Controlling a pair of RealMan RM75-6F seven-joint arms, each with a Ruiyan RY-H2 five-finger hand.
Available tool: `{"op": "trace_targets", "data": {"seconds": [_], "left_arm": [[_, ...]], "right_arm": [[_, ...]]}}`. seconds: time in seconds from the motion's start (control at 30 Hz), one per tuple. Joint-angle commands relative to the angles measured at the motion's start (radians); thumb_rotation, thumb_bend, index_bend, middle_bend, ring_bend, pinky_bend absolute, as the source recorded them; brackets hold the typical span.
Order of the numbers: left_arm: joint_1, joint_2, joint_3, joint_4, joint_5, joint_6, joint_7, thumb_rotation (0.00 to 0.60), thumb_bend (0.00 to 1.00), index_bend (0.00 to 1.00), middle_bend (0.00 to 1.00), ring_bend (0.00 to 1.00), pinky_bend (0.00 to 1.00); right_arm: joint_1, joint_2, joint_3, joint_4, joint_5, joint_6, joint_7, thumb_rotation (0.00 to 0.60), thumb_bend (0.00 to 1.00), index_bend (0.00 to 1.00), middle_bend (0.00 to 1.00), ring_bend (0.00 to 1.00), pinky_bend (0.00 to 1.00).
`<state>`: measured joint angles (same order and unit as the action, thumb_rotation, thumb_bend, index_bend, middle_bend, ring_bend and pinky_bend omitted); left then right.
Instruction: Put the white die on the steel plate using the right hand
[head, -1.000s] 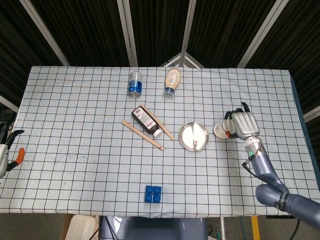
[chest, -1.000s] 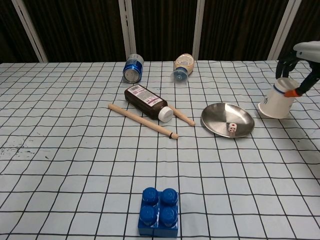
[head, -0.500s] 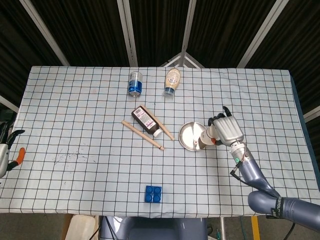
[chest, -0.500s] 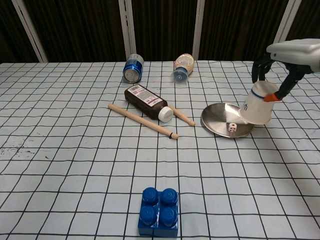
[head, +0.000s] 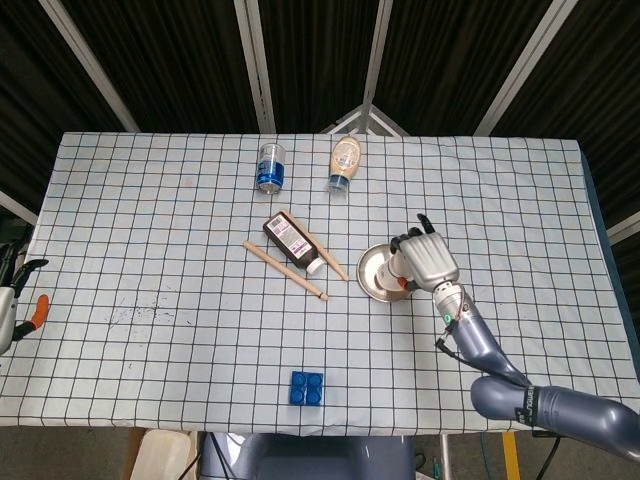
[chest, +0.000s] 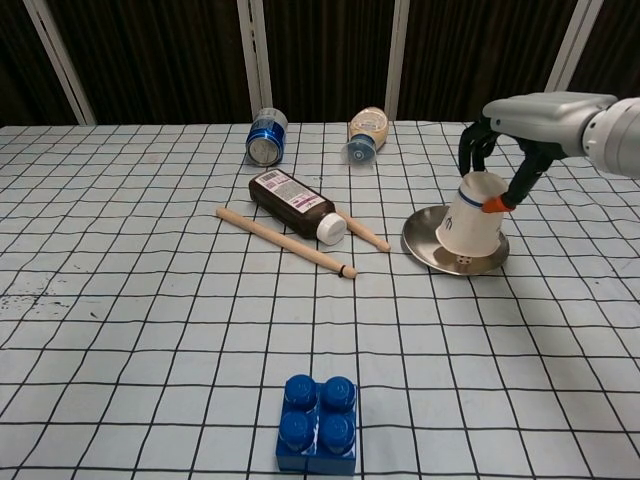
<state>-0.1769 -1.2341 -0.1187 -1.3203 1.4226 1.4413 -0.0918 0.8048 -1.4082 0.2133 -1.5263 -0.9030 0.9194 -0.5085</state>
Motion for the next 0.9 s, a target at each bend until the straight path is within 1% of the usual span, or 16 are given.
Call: {"op": "trace_targets", "data": {"seconds": [0.03, 0.33, 0.57, 0.9], "left_arm": [[-0.001, 0.000, -0.001, 0.000, -0.002, -0.003, 0.002, 0.600, 0.64, 0.23, 0.00, 0.00, 0.12], [0.000, 0.002, -0.003, -0.002, -0.007, -0.002, 0.003, 0.600, 0.64, 0.24, 0.00, 0.00, 0.12], [-0.001, 0.000, -0.005, -0.001, -0.011, -0.003, 0.008, 0.600, 0.64, 0.24, 0.00, 0.00, 0.12], [-0.005, -0.008, -0.005, 0.002, -0.016, -0.011, 0.025, 0.600, 0.64, 0.24, 0.00, 0.00, 0.12]], "right_arm": [[0.009, -0.013, 0.001, 0.014, 0.005, -0.007, 0.002, 0.600, 0.38, 0.51, 0.47, 0.27, 0.00], [0.033, -0.058, -0.005, 0.085, 0.017, -0.032, 0.013, 0.600, 0.38, 0.51, 0.47, 0.27, 0.00], [0.045, -0.089, -0.003, 0.157, 0.017, -0.058, 0.048, 0.600, 0.38, 0.51, 0.47, 0.27, 0.00], [0.052, -0.095, 0.000, 0.215, -0.011, -0.068, 0.087, 0.600, 0.39, 0.51, 0.47, 0.27, 0.00]]}}
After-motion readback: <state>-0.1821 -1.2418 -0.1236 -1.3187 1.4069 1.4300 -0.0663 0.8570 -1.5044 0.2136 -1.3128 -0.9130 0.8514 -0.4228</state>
